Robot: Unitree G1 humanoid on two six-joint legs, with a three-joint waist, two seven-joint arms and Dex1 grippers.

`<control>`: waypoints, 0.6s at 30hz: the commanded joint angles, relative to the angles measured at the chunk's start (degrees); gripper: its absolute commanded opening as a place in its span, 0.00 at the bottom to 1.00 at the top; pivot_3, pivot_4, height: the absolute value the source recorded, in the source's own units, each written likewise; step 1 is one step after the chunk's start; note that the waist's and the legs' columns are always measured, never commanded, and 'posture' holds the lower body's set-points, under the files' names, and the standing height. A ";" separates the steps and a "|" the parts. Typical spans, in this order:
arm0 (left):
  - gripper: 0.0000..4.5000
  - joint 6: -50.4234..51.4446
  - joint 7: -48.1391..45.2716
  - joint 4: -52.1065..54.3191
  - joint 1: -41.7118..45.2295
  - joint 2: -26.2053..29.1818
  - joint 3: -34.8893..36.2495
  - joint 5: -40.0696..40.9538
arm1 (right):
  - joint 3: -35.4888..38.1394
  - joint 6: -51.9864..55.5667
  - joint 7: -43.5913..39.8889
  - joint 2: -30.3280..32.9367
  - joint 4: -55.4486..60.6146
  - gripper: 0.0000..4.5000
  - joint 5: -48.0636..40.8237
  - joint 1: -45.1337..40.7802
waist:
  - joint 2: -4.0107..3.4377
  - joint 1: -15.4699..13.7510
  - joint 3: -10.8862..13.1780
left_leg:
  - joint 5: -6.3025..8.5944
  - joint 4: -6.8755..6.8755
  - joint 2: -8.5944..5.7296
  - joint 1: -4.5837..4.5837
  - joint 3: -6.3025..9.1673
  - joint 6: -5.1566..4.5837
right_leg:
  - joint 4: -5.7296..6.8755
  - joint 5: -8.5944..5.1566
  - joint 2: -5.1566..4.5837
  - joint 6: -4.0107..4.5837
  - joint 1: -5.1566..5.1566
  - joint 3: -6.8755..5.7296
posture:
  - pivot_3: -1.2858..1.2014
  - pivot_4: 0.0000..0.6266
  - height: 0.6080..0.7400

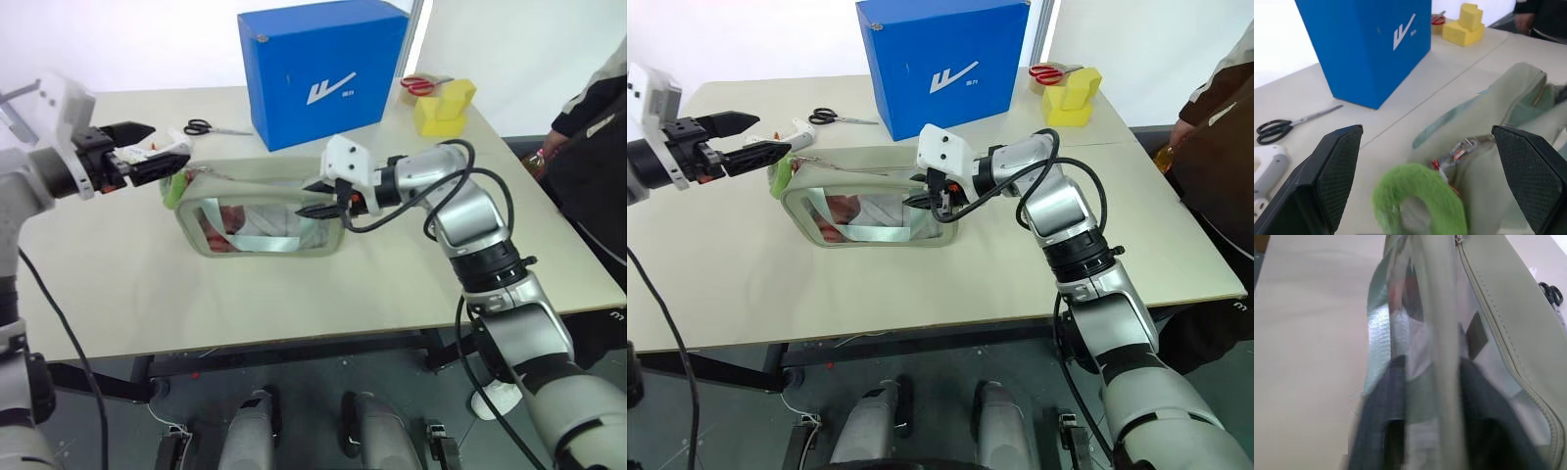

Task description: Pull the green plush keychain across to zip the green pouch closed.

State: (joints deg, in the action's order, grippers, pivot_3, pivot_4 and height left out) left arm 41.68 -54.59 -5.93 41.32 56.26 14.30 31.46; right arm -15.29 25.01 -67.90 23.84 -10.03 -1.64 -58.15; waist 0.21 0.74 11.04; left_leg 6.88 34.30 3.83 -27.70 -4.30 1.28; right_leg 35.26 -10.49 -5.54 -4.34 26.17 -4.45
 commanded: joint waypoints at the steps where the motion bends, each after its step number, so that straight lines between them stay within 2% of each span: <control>1: 1.00 -1.33 -3.30 -1.15 -0.27 4.91 2.25 -0.75 | 3.41 1.98 -1.08 3.96 4.80 0.58 -2.87 -1.36 | 0.00 -0.05 0.00 | 0.00 0.00 0.00 0.00 -0.01 0.00 | 0.00 0.00 0.00 0.00 0.00 0.00 | 0.52 0.24 1.00; 5: 1.00 -1.75 -8.72 -3.22 -4.76 11.07 4.30 -0.83 | 5.53 4.78 -1.34 8.78 9.67 0.58 -5.12 -1.26 | 0.00 -0.15 0.00 | 0.01 -0.03 0.00 -0.11 -0.05 0.01 | -0.11 -0.02 -0.03 0.04 0.13 0.05 | 0.52 0.24 1.00; 8: 1.00 -2.47 -10.82 -4.23 -7.86 13.28 5.27 -1.13 | 5.75 5.77 -0.63 9.97 11.58 0.58 -6.23 0.23 | 0.02 -0.07 -0.01 | 0.02 -0.12 0.01 -0.07 -0.08 0.02 | -0.17 -0.03 -0.03 0.08 0.16 0.06 | 0.52 0.24 1.00; 17: 1.00 -4.51 -9.37 -5.31 -6.93 10.89 3.30 -2.21 | 1.95 3.39 1.30 7.02 7.56 0.58 -5.86 2.14 | 0.02 -0.12 -0.02 | 0.03 -0.20 0.07 -0.16 -0.18 0.02 | -0.28 0.02 -0.04 0.26 0.26 0.07 | 0.52 0.24 1.00; 18: 1.00 -4.47 -9.40 -5.23 -7.25 10.80 3.35 -2.21 | 1.73 2.92 1.39 6.87 6.90 0.46 -5.76 2.24 | 0.03 -0.08 -0.02 | 0.03 -0.20 0.07 -0.18 -0.18 0.02 | -0.28 0.02 -0.04 0.26 0.28 0.07 | 0.52 0.24 1.00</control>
State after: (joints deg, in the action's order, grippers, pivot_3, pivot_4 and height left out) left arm 38.08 -63.89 -11.58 33.60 66.75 16.62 29.34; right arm -13.90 29.26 -66.88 30.82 -2.97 -7.43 -55.25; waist 0.23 0.66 11.02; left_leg 6.92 34.10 3.89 -27.89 -4.48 1.30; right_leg 34.98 -10.48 -5.57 -4.09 26.46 -4.38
